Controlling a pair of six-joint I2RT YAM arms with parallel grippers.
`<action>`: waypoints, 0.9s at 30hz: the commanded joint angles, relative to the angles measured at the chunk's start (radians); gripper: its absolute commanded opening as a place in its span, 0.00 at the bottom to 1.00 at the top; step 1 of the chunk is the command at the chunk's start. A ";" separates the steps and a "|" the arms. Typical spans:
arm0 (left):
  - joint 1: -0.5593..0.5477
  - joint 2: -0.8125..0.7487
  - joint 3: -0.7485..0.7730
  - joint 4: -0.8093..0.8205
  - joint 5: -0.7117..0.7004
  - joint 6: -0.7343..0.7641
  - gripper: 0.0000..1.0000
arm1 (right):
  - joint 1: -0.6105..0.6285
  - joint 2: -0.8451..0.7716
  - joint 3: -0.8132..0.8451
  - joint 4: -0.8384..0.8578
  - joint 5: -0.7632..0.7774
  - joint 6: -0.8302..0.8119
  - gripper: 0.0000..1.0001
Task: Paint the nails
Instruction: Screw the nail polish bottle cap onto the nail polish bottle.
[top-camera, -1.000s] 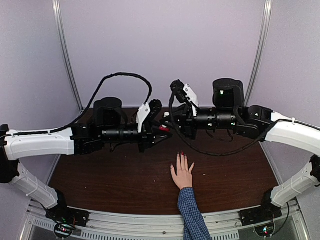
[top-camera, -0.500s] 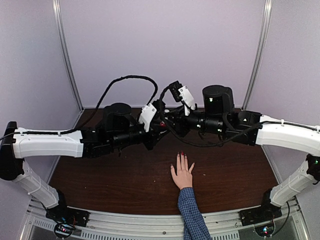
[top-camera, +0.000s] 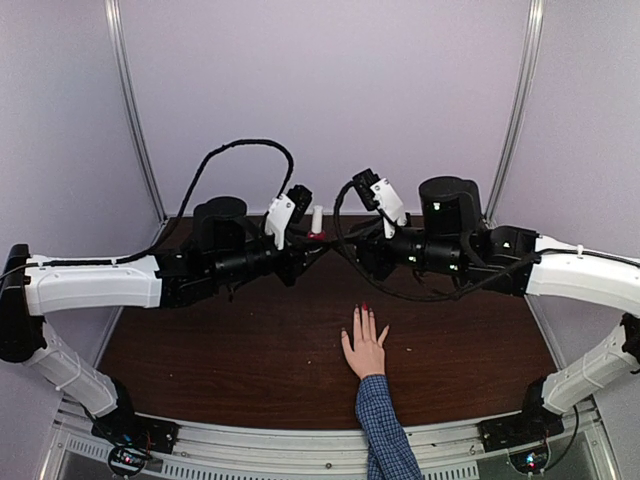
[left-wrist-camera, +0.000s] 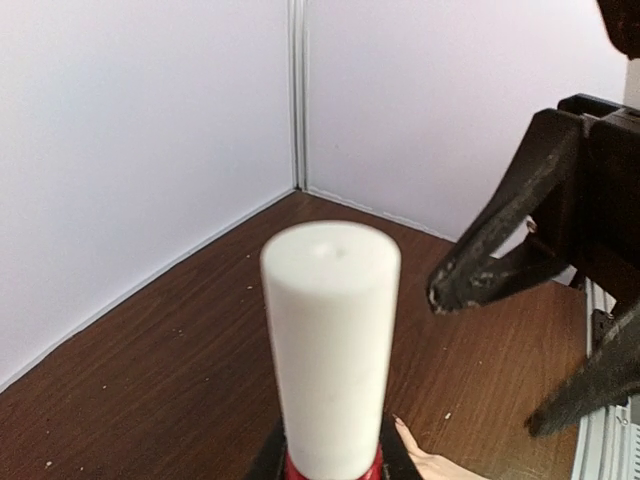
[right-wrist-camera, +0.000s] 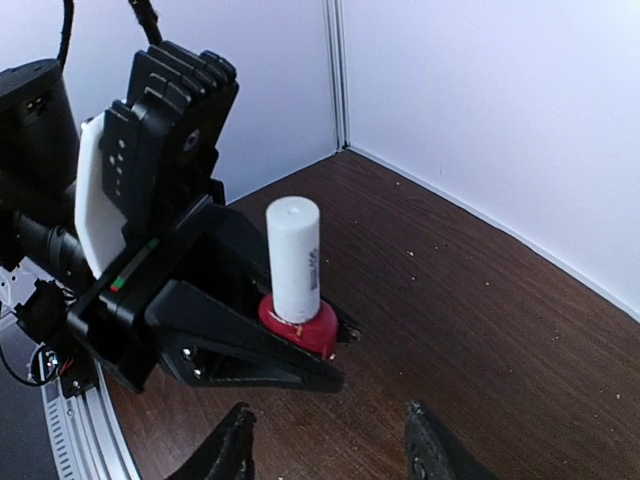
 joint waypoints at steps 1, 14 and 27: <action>0.017 -0.039 -0.003 0.042 0.248 0.007 0.00 | -0.022 -0.104 -0.043 0.018 -0.090 -0.046 0.55; 0.030 0.011 0.066 0.063 0.826 -0.025 0.00 | -0.031 -0.140 0.029 -0.067 -0.583 -0.159 0.58; 0.009 0.056 0.122 0.029 0.971 -0.016 0.00 | -0.031 -0.046 0.125 -0.074 -0.778 -0.130 0.47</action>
